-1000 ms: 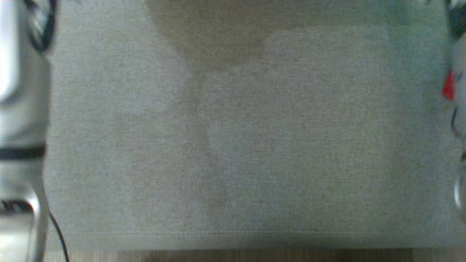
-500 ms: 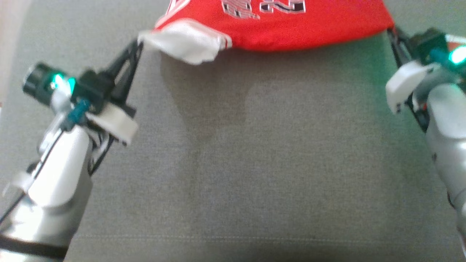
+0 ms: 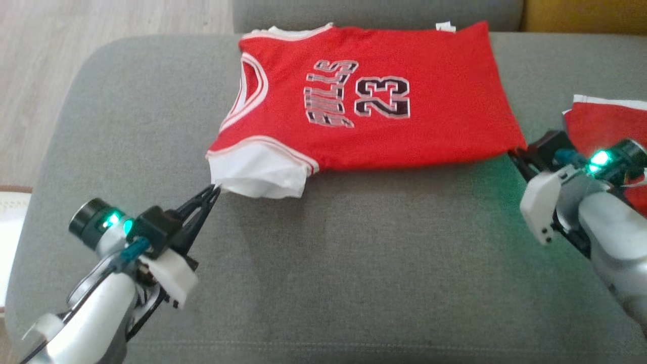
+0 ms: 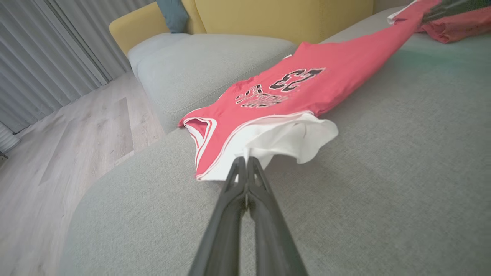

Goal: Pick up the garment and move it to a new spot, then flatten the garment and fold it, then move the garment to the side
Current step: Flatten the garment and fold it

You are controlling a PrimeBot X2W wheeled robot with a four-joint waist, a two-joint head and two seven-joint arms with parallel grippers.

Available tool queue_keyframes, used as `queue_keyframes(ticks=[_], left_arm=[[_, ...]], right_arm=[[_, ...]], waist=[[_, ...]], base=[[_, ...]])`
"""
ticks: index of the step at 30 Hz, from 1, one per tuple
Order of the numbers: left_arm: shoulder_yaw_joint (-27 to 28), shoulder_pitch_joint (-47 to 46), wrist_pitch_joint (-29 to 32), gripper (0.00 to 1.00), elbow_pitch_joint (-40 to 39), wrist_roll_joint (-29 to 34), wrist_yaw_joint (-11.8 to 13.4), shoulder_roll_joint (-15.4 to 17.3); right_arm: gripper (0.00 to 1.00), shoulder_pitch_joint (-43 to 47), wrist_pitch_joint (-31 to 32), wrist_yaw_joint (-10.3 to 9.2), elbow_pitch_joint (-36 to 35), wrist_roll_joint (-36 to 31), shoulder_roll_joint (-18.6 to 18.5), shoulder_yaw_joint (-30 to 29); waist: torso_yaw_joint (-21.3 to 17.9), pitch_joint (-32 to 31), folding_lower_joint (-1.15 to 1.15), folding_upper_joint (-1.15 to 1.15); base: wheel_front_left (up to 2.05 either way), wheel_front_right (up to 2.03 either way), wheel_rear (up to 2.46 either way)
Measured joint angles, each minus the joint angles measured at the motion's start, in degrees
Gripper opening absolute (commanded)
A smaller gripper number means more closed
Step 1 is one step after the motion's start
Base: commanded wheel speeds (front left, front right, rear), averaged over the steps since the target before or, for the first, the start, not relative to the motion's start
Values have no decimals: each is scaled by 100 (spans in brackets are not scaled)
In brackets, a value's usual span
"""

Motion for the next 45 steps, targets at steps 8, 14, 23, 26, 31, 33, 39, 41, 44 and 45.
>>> queue_keyframes(ticks=[8, 14, 23, 26, 31, 33, 39, 41, 44, 45], left_arm=[[-132, 566, 9, 0, -417, -318, 0, 333], [-196, 1059, 343, 0, -988, -557, 0, 670], [-321, 1640, 985, 0, -2101, -1028, 2, 1312], [-277, 1614, 1022, 0, -2298, -1035, 57, 1348], [-198, 1361, 1068, 0, -2341, -1016, 105, 1346], [-127, 1108, 1074, 0, -2326, -987, 107, 1341], [-102, 415, 1073, 0, -2081, -866, 100, 1293], [-116, 173, 1048, 0, -1909, -866, 91, 1245], [-193, -232, 999, 0, -1610, -808, 48, 1144], [-244, -377, 996, 0, -1505, -806, 47, 1116]], right_arm=[[0, 277, 956, 0, -1656, 1585, -1151, 1422], [0, 583, 1704, 0, -2933, 2673, -1957, 2175], [0, 768, 2455, 0, -4258, 3365, -2869, 2402], [0, 766, 2480, 0, -4378, 3409, -2964, 2365], [0, 719, 2480, 0, -4365, 3452, -2961, 2121], [0, 608, 2507, 0, -4336, 3451, -2950, 2027], [0, 196, 2585, 0, -4228, 3392, -2797, 1772], [0, 85, 2629, 0, -4187, 3318, -2730, 1761], [0, -34, 2750, 0, -4060, 3214, -2615, 1764], [0, -82, 2788, 0, -4024, 3166, -2576, 1784]], waist=[[-1, -333, 0, 0], [28, -605, 0, 0], [61, -690, 0, 0], [42, -614, 0, 0], [-3, -406, 0, 0], [-22, -299, 0, 0], [-72, -4, 1, 0], [-90, 114, 1, 0], [-115, 289, 1, 0], [-124, 344, 1, 0]], base=[[0, 0, 0], [0, 0, 0], [0, 0, 0], [0, 0, 0], [0, 0, 0], [0, 0, 0], [0, 0, 0], [0, 0, 0], [0, 0, 0], [0, 0, 0]])
